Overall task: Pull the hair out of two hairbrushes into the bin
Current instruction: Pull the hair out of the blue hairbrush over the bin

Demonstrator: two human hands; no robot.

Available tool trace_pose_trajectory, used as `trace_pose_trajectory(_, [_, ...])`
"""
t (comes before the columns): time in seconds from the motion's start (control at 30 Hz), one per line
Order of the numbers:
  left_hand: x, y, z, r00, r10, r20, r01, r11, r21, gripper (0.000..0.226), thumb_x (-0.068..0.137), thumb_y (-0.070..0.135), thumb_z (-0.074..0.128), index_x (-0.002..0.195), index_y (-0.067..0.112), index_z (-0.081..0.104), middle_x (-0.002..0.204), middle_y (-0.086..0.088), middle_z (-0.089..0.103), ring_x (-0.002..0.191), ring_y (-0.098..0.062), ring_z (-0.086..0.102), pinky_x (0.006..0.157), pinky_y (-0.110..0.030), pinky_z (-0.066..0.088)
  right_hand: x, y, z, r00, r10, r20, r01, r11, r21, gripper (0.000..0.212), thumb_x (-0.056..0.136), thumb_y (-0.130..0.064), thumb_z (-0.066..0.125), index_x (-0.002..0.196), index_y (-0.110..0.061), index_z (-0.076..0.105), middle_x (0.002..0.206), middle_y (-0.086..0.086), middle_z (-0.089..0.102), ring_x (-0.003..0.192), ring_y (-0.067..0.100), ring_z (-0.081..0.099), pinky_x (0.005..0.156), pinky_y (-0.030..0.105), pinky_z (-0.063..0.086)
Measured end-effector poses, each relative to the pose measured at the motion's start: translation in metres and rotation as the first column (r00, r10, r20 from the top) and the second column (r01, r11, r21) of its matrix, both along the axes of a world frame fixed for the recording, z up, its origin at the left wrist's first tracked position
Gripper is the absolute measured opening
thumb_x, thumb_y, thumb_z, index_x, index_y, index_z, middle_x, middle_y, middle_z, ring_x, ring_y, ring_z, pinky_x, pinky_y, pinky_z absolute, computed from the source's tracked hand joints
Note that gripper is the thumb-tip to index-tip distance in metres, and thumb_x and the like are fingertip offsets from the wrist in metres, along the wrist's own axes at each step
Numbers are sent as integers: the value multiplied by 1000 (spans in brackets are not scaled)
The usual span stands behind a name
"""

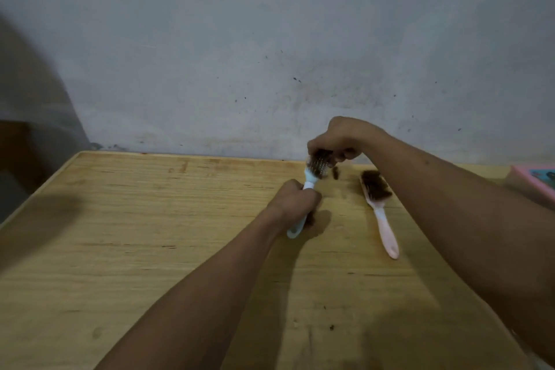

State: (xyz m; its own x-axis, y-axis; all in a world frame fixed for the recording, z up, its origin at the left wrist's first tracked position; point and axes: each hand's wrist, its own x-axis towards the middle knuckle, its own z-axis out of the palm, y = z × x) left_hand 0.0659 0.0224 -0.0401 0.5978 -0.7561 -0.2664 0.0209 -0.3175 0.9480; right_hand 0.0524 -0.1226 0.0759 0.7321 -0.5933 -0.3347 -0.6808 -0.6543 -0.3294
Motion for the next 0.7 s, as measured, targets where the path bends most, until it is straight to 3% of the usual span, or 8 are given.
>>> trace_pose_trajectory(0.1, [-1, 30, 6, 992, 86, 96, -82, 996, -46, 9, 83, 10, 49, 80, 2, 53, 62, -14, 57, 48, -22, 51, 52, -28, 43, 2, 24, 9, 997, 53, 58, -55, 998, 31, 38, 91, -36, 70, 78, -1, 71, 65, 13, 70, 38, 18, 45, 45, 23, 32])
trace_pose_trajectory(0.27, [-6, 106, 6, 954, 260, 148, -248, 964, -92, 15, 89, 20, 51, 93, 6, 50, 71, -12, 58, 52, -23, 51, 55, -34, 43, 0, 80, 15, 963, 156, 220, -193, 968, 158, 49, 96, -48, 66, 115, -2, 70, 95, 17, 81, 52, 16, 63, 49, 24, 46])
trace_pose_trajectory(0.43, [-5, 194, 10, 884, 425, 196, -416, 905, -88, 35, 91, 38, 48, 98, 4, 53, 66, -8, 54, 46, -23, 46, 52, -34, 40, 3, 149, 8, 895, 294, 334, -375, 904, 207, 59, 98, -52, 62, 138, -8, 58, 117, 14, 67, 77, 22, 70, 60, 28, 56])
trace_pose_trajectory(0.7, [-38, 330, 12, 741, 621, 256, -617, 780, -107, 31, 95, 40, 41, 88, 10, 49, 66, -11, 46, 40, -19, 41, 42, -27, 34, 17, 274, -11, 784, 495, 375, -602, 754, 263, 41, 100, -37, 64, 123, -2, 63, 123, 21, 69, 78, 26, 73, 65, 32, 61])
